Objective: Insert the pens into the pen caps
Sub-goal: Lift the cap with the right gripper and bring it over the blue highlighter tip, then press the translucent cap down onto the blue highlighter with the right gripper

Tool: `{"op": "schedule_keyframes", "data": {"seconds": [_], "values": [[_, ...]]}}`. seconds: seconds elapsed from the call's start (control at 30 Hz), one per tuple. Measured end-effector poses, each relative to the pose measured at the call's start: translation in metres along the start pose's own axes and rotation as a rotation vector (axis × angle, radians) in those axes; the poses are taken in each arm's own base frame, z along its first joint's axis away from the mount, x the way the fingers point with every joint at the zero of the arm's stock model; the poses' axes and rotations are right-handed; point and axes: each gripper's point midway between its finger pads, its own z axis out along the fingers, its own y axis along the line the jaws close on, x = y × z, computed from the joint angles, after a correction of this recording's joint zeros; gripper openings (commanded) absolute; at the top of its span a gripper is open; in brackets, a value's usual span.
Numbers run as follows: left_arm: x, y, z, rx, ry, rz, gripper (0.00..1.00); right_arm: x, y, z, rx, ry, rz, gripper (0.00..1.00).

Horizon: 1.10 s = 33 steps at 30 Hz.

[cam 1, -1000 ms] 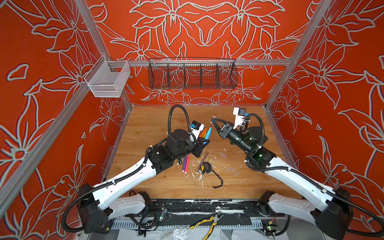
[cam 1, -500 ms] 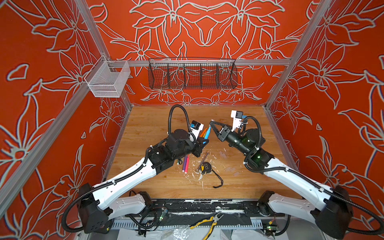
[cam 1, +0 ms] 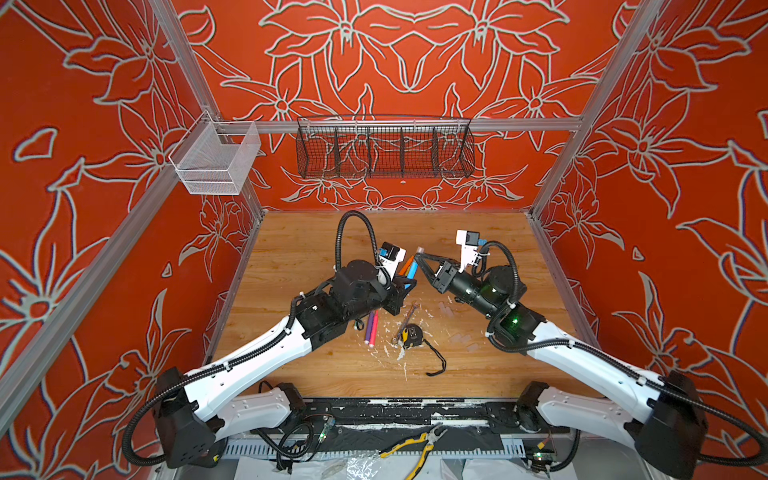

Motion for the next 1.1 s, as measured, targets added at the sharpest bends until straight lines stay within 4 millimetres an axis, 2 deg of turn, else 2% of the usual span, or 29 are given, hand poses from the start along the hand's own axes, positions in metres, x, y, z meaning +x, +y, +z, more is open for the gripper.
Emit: {"op": "schedule_keyframes", "data": {"seconds": [0.03,0.17,0.33,0.5,0.57,0.77,0.87,1.1], "values": [[0.0,0.0,-0.001,-0.001,-0.003,0.0,0.0,0.004,-0.001,-0.001,0.002,0.008,-0.005,0.54],[-0.004,-0.001,-0.004,0.004,-0.019,0.003,0.0,0.007,-0.003,-0.008,0.016,0.014,-0.016,0.72],[-0.004,-0.001,-0.004,0.004,-0.024,0.04,0.0,-0.008,0.003,-0.022,0.057,-0.023,-0.042,0.73],[0.007,-0.001,0.0,0.022,-0.013,0.099,0.0,-0.032,0.017,-0.018,0.093,-0.044,-0.06,0.67],[0.012,-0.001,0.001,0.032,-0.005,0.115,0.0,-0.036,0.019,-0.013,0.1,-0.044,-0.061,0.65],[0.011,-0.003,0.001,0.041,-0.014,0.143,0.0,-0.024,0.001,0.003,0.161,0.011,-0.052,0.55],[0.007,-0.004,-0.002,0.045,-0.03,0.148,0.0,-0.016,-0.008,0.008,0.188,0.037,-0.044,0.44],[0.011,-0.004,-0.001,0.048,-0.023,0.15,0.0,-0.018,-0.004,0.008,0.175,0.035,-0.04,0.19]]}}
